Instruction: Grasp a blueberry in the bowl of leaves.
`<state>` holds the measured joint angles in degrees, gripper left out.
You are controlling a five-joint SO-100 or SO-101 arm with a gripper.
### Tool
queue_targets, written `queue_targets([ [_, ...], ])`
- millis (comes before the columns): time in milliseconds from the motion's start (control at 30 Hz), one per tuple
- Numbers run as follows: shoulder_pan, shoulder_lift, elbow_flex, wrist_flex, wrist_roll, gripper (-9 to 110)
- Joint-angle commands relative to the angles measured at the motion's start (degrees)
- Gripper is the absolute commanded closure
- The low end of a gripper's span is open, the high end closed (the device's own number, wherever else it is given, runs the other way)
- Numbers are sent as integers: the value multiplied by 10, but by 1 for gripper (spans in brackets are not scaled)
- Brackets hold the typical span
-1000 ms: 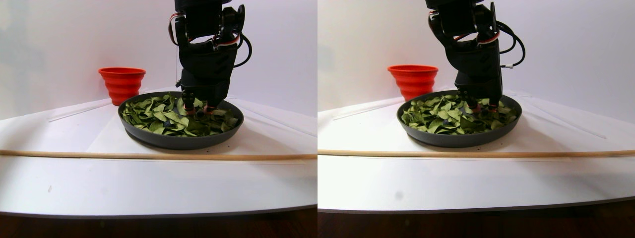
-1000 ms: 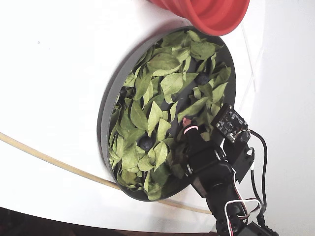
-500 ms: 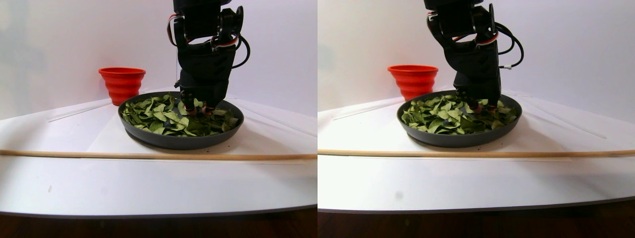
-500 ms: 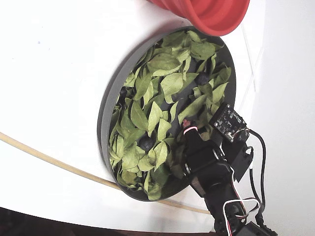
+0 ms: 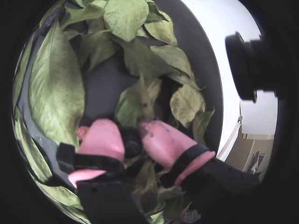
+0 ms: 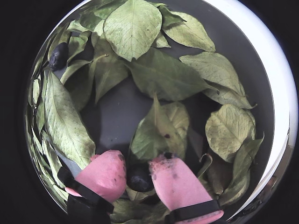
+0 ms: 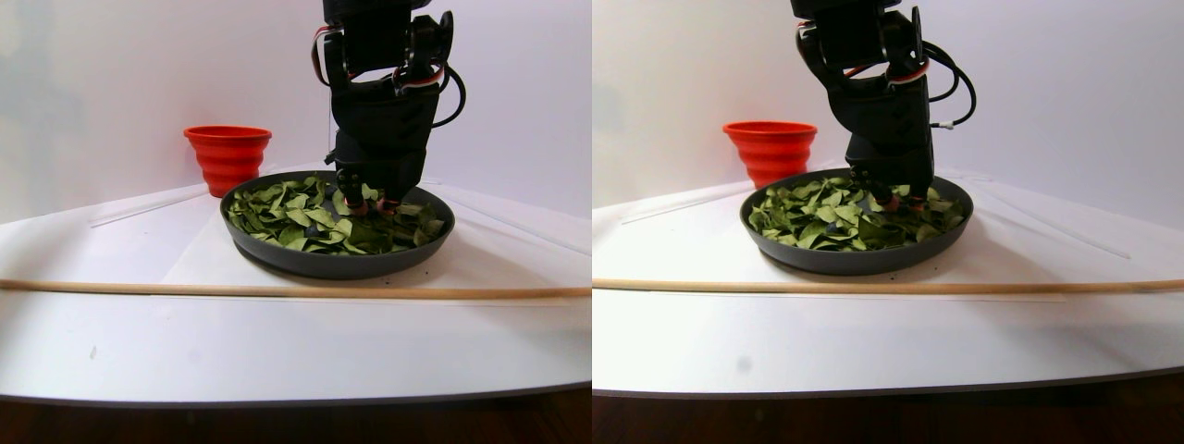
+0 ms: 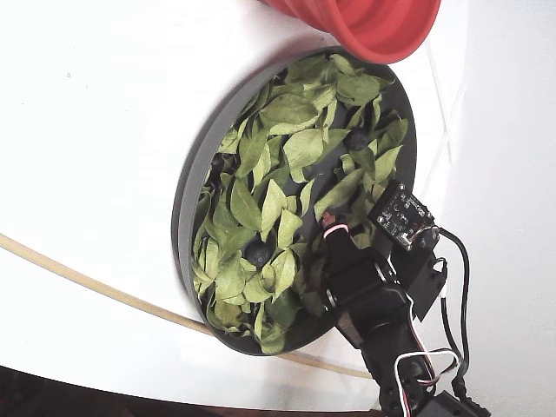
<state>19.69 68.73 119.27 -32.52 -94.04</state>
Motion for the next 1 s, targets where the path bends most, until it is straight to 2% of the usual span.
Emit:
queue_targets([
  [0,6,42,-7,4,-4,93],
  [967,-23,146,-39,76,-16,93],
])
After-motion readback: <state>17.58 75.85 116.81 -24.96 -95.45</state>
